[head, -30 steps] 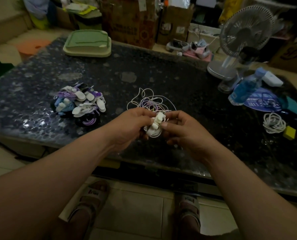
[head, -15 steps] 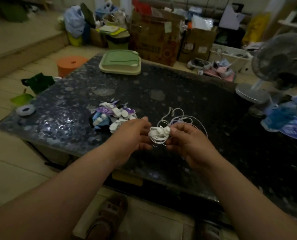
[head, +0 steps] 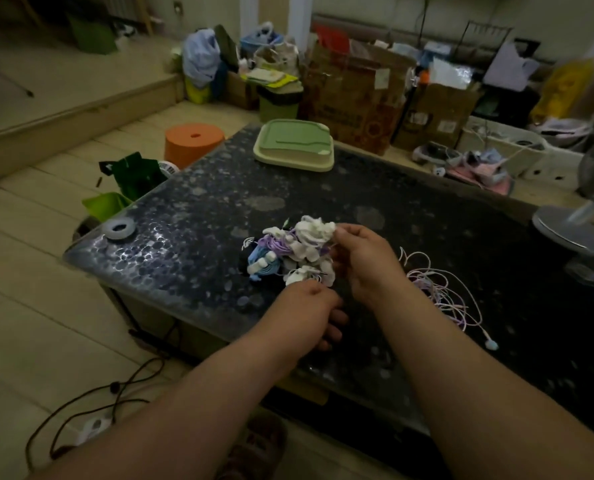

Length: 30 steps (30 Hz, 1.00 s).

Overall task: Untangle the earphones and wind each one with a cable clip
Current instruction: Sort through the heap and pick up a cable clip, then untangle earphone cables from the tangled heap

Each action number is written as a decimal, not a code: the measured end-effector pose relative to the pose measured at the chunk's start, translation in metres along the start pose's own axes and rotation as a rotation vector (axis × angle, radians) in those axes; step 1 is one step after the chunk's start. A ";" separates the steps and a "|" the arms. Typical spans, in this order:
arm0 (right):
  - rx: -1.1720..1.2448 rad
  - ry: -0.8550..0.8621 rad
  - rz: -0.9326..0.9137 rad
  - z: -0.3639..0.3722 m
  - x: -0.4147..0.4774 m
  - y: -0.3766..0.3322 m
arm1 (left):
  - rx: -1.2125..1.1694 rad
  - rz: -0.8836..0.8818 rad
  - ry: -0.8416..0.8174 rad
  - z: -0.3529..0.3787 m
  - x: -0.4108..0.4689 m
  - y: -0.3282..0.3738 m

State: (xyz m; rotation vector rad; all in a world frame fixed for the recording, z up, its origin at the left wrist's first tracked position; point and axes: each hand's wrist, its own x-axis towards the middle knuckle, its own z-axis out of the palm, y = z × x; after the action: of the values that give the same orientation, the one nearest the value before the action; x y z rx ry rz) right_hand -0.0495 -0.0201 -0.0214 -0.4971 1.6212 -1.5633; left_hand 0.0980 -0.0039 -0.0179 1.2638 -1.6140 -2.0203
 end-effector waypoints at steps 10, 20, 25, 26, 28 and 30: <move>-0.400 0.097 -0.100 -0.015 0.011 0.027 | 0.018 0.009 0.002 0.010 0.005 -0.005; -0.282 0.299 -0.033 -0.126 -0.037 0.014 | -0.015 0.015 0.003 0.050 0.021 0.004; -0.231 0.414 0.009 -0.186 -0.048 0.013 | 0.031 0.103 0.071 0.084 0.040 0.011; -0.262 0.418 0.014 -0.196 -0.049 0.015 | 0.105 0.140 0.099 0.090 0.048 0.008; -0.397 0.403 -0.001 -0.206 -0.051 0.016 | 0.334 0.231 0.162 0.094 0.060 0.003; -0.636 0.352 -0.051 -0.212 -0.054 0.018 | 0.585 0.295 0.172 0.098 0.065 -0.001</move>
State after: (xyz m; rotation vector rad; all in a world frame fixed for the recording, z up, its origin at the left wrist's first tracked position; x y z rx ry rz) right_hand -0.1753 0.1584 -0.0441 -0.6165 2.4090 -1.1874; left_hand -0.0131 0.0177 -0.0478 1.2277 -2.2337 -1.2693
